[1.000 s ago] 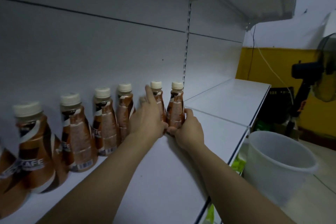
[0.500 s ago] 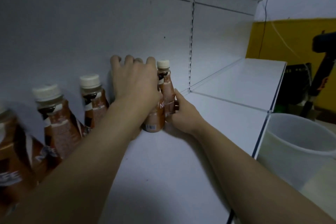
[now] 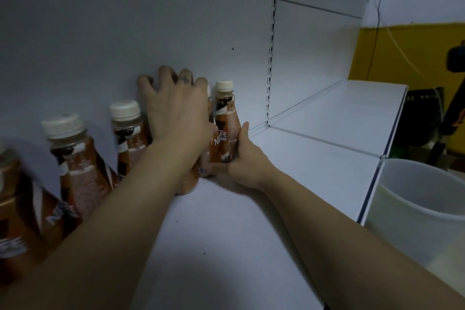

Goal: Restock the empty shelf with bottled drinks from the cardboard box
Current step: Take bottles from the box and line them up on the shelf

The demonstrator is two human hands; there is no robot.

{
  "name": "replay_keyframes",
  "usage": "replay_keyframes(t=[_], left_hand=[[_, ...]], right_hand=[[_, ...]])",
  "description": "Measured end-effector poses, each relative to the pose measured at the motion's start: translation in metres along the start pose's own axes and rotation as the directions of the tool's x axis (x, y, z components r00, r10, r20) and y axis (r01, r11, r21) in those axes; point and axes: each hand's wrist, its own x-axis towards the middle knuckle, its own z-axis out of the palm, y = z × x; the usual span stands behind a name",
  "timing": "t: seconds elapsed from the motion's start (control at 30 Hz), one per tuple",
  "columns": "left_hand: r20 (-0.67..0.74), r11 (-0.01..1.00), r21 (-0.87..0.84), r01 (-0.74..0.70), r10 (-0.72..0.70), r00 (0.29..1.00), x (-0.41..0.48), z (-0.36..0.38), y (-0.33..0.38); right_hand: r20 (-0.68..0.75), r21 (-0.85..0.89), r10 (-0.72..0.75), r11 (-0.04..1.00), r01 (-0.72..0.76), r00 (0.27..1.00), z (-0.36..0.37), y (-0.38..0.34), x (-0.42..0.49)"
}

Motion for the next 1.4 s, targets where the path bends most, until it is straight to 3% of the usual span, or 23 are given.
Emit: replay_keyframes(t=[0.1,0.43,0.63,0.83,0.97,1.07,1.27,1.4], left_hand=[[-0.003,1.000,-0.002,0.000,0.000,1.000,0.000,0.000,0.000],[-0.002,0.999,-0.032,-0.032,0.032,0.999,0.001,0.000,-0.005],[0.016,0.982,-0.185,-0.029,0.033,0.999,0.005,-0.008,-0.015],[-0.043,0.929,-0.366,-0.057,0.044,0.998,0.009,-0.035,-0.007],[0.028,0.904,-0.416,-0.104,0.127,0.991,-0.010,-0.066,0.010],[0.107,0.885,-0.449,-0.124,0.191,0.976,-0.033,-0.082,0.010],[0.154,0.864,-0.494,-0.092,0.191,0.970,-0.096,-0.137,-0.018],[0.166,0.926,-0.374,-0.056,0.127,0.978,-0.135,-0.167,-0.064]], right_hand=[[-0.011,0.027,0.013,1.000,-0.013,1.000,0.013,0.008,0.012],[-0.058,-0.246,0.020,0.969,-0.034,0.998,0.005,-0.003,0.000],[-0.150,-0.397,0.017,0.915,-0.076,0.989,-0.005,-0.028,-0.022],[-0.278,-0.560,-0.207,0.828,0.017,0.938,-0.056,-0.084,-0.065],[-0.294,-0.666,-0.246,0.745,-0.014,0.923,-0.098,-0.100,-0.117],[-0.269,-0.689,-0.226,0.724,-0.023,0.936,-0.116,-0.103,-0.156],[-0.185,-0.608,-0.304,0.782,0.134,0.934,-0.109,-0.123,-0.217],[-0.102,-0.500,-0.354,0.826,0.260,0.930,-0.083,-0.131,-0.244]])
